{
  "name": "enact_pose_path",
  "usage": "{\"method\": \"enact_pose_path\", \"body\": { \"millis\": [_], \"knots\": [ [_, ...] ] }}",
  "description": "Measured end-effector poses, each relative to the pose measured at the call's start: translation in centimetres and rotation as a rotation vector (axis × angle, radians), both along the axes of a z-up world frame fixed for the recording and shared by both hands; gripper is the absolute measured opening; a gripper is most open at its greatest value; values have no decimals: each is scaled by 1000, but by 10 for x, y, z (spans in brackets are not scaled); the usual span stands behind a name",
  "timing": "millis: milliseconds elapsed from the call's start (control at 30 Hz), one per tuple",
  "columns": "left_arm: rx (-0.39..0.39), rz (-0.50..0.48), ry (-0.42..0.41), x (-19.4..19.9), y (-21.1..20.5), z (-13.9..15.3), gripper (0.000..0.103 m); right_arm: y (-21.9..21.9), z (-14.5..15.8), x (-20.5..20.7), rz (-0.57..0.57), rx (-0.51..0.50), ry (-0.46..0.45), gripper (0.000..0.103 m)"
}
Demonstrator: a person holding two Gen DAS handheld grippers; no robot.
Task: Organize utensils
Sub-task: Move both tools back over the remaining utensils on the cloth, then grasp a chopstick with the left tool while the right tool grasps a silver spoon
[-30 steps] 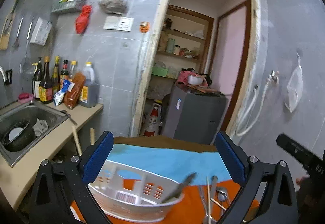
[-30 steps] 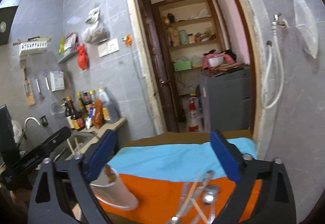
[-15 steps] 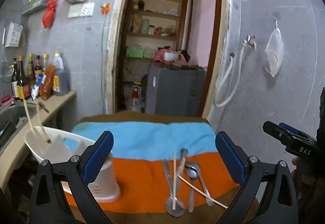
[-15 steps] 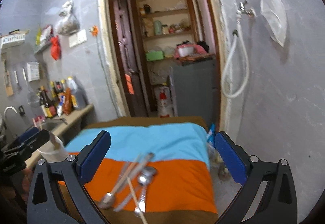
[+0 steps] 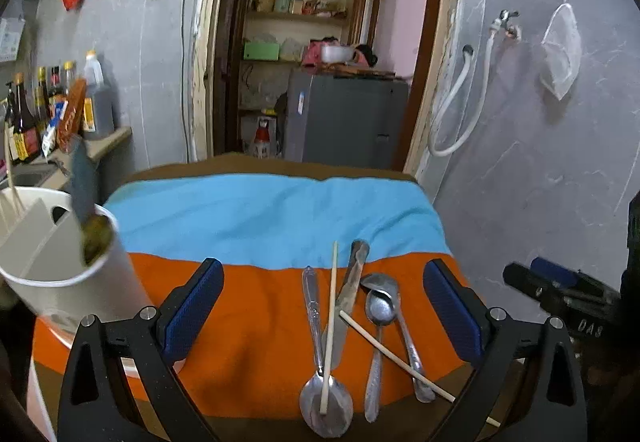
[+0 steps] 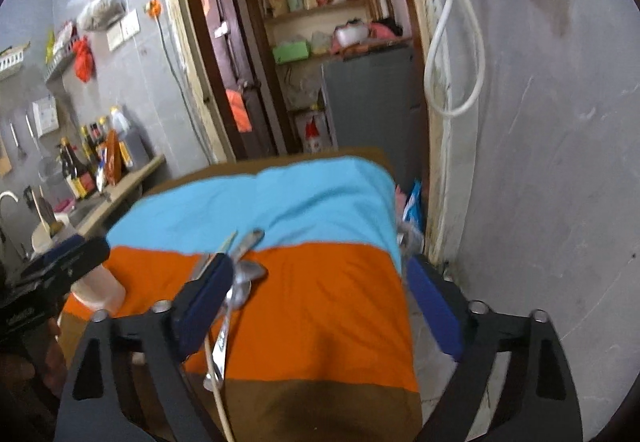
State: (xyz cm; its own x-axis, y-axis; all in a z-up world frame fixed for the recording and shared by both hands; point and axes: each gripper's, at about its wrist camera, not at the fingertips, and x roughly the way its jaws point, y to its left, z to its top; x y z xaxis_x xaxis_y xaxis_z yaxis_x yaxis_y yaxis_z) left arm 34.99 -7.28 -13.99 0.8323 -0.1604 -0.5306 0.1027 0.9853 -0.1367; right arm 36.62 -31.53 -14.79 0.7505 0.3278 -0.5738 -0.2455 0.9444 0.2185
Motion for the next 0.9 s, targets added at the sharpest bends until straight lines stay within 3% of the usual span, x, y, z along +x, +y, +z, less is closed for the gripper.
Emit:
{"method": "enact_pose_path", "body": {
  "millis": [300, 467, 633, 900],
  "knots": [
    [7, -54, 135, 43, -1, -32, 56, 23, -22, 14, 117, 4, 98, 47],
    [-22, -94, 218, 68, 1, -52, 35, 39, -29, 25, 175, 1, 132, 36],
    [-50, -131, 265, 79, 3, -63, 25, 57, -38, 35, 223, -2, 164, 32],
    [-79, -202, 317, 99, -1, -66, 13, 72, -45, 42, 283, -9, 202, 16]
  ]
}}
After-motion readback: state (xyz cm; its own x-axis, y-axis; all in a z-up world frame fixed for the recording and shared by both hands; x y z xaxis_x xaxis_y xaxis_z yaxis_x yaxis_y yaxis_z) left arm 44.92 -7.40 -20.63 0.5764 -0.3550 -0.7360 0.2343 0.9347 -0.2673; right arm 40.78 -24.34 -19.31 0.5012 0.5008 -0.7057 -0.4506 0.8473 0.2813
